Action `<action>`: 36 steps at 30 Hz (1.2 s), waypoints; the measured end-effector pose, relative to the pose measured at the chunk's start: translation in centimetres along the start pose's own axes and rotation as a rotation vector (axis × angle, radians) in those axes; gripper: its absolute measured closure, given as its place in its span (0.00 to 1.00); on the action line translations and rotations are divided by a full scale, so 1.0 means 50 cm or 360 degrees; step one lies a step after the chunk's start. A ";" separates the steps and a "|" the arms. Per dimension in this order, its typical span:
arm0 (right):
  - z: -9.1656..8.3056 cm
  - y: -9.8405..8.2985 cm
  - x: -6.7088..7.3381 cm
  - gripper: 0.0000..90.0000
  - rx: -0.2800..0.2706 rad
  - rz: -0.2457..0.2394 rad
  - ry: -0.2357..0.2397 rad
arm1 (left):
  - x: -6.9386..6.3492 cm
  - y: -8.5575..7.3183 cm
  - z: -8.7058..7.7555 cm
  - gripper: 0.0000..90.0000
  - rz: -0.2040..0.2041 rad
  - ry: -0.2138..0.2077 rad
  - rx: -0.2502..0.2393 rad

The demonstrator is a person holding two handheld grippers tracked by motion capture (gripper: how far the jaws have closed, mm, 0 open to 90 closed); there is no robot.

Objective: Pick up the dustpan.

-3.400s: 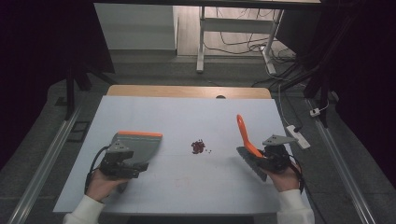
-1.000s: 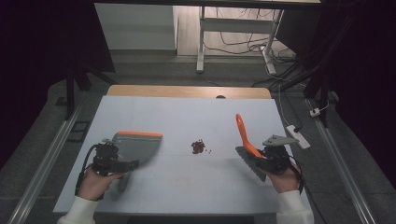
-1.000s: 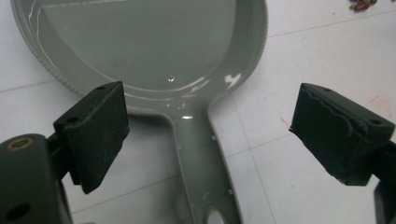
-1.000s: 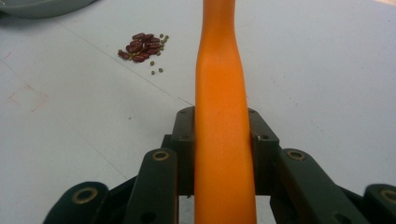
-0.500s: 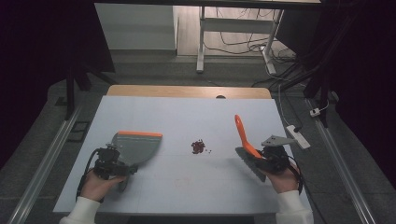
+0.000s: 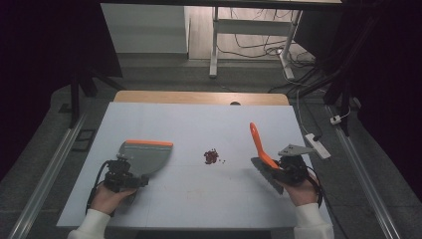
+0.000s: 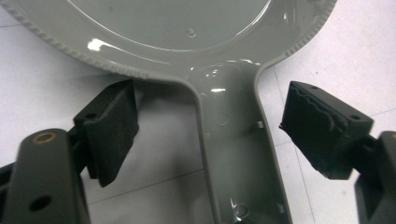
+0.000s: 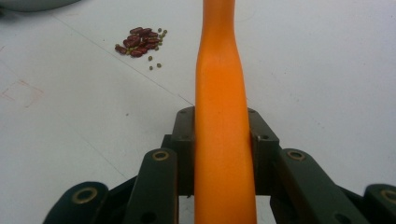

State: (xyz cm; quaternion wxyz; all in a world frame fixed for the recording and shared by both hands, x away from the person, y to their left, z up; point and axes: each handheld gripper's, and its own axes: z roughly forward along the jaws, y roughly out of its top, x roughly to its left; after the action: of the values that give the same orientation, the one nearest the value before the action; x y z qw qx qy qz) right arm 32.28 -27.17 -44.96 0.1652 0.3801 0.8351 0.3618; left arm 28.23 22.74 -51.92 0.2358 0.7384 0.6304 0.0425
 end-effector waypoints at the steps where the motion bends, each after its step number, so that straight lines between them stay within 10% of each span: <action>1: 0.000 0.000 0.000 0.78 0.0000 -0.0001 -0.0002 | 0.000 0.000 0.000 0.24 0.0000 0.0000 0.0000; 36: -0.007 0.004 -0.002 0.78 -0.0007 -0.0021 -0.0029 | 0.018 0.001 0.003 0.67 -0.0114 -0.0080 -0.0100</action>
State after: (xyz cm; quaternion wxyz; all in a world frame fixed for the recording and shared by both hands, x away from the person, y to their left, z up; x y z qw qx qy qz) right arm 32.23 -27.30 -44.58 0.1759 0.3776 0.8352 0.3591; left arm 28.51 23.53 -52.23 0.2759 0.7084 0.6487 0.0351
